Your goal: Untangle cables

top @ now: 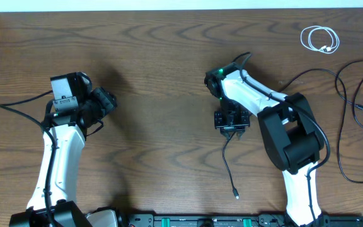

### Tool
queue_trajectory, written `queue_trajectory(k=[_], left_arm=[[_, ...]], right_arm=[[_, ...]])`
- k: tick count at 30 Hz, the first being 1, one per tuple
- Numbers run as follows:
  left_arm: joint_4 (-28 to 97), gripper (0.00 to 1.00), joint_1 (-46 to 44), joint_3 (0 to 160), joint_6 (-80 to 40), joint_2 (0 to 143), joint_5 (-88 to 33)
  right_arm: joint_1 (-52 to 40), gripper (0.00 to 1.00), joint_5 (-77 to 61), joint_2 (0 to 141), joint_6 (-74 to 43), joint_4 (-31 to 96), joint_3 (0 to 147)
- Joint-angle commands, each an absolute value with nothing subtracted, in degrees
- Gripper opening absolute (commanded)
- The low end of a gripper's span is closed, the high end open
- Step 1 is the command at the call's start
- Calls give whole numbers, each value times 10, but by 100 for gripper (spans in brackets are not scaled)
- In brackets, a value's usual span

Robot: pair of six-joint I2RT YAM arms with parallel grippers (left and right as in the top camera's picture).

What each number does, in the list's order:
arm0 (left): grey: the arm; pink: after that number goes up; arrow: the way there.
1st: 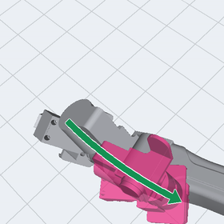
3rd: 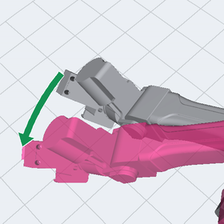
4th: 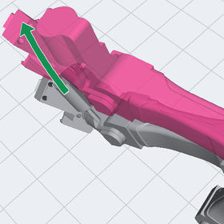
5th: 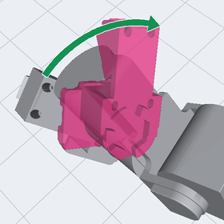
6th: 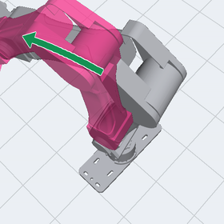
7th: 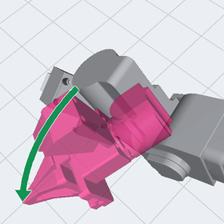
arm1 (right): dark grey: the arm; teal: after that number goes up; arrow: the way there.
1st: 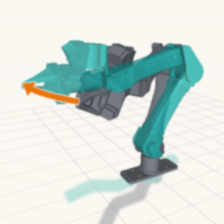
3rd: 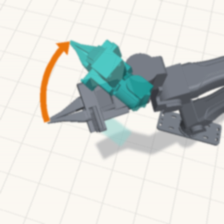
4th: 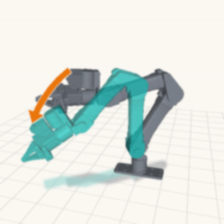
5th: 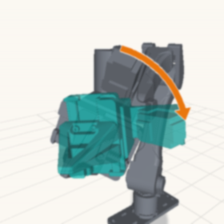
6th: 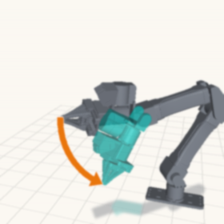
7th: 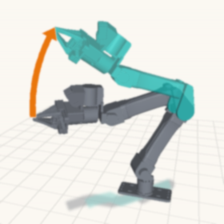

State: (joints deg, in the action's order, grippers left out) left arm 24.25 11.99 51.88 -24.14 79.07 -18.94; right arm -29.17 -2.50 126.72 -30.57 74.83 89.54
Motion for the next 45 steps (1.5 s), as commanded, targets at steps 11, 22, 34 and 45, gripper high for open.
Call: queue_trajectory(k=[11, 22, 34, 45], left_arm=[[248, 46, 122, 512, -236, 795, -183], [248, 46, 122, 512, -236, 795, -183], [248, 47, 122, 512, -237, 795, -183], [248, 46, 122, 512, -237, 795, -183]], right_arm=[[-118, 1, 60, 1272, -204, 801, 1165], [161, 1, 92, 1272, -128, 849, 1492], [368, 1, 243, 1308, -236, 794, 1445], [454, 97, 105, 1389, -235, 760, 1374]])
